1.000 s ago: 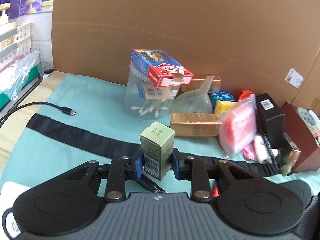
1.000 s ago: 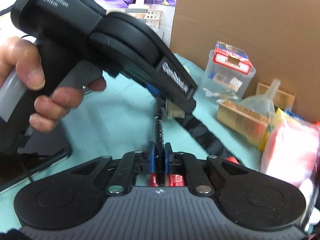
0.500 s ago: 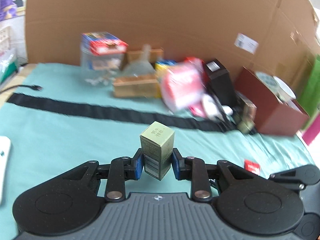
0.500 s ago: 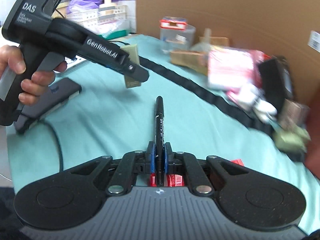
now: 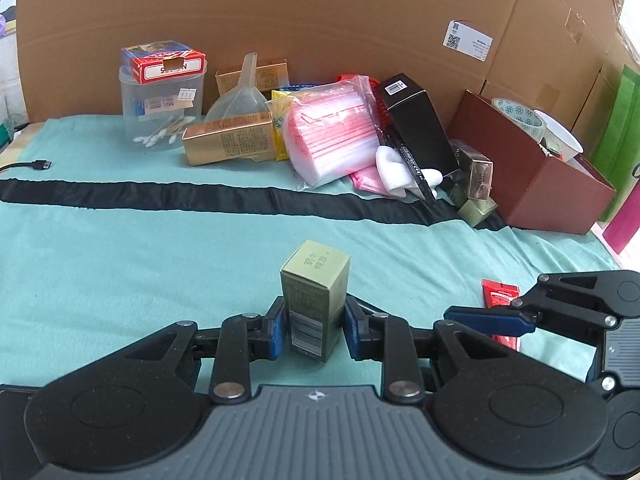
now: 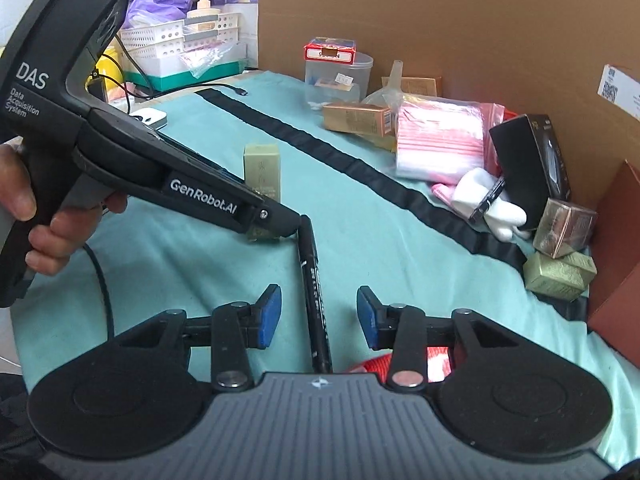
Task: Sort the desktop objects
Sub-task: 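Lift the black marker and pale green box off the table with both grippers, then carry the marker and pale green box over the maroon box with both grippers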
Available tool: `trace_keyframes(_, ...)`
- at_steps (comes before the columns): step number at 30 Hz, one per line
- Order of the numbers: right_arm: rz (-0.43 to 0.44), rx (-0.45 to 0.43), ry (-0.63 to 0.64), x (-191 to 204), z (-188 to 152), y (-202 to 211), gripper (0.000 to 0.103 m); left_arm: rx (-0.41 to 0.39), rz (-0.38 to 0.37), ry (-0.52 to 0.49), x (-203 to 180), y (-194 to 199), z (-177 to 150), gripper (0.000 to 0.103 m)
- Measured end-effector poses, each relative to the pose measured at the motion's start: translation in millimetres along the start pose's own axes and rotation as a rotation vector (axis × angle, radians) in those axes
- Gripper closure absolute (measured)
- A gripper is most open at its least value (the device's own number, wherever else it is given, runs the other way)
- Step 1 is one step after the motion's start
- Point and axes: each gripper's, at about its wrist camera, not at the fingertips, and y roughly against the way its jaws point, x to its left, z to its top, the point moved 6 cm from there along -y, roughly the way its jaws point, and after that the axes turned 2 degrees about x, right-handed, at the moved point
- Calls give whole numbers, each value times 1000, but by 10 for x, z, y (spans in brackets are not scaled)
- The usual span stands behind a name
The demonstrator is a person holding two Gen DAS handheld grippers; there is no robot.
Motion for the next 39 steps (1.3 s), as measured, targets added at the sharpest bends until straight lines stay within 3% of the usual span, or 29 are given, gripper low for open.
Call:
trace_keyframes(5, -9, 9, 16, 8, 41, -5, 64, 0, 0, 1, -6, -18, 21, 74)
trace_keyframes(7, -9, 12, 28, 24, 54, -13, 75, -4, -6, -2, -15, -10, 23, 74)
trace_keyframes(9, -13, 23, 46, 43, 59, -36, 78, -3, -1, -6, -14, -11, 16, 74)
trace_keyframes(14, -4, 28, 39, 47, 62, -68, 95, 1, 9, -18, -29, -16, 2, 75)
trace_keyframes(26, 79, -76, -173, -262, 87, 164, 96, -57, -16, -41, -212, 203, 166, 75)
trace_keyframes(33, 14, -176, -209, -501, 144, 502, 96, -92, -83, -113, -573, 284, 402, 75)
trace_keyframes(39, -96, -271, -247, -873, 165, 892, 96, -131, -175, -200, -1062, 298, 689, 75)
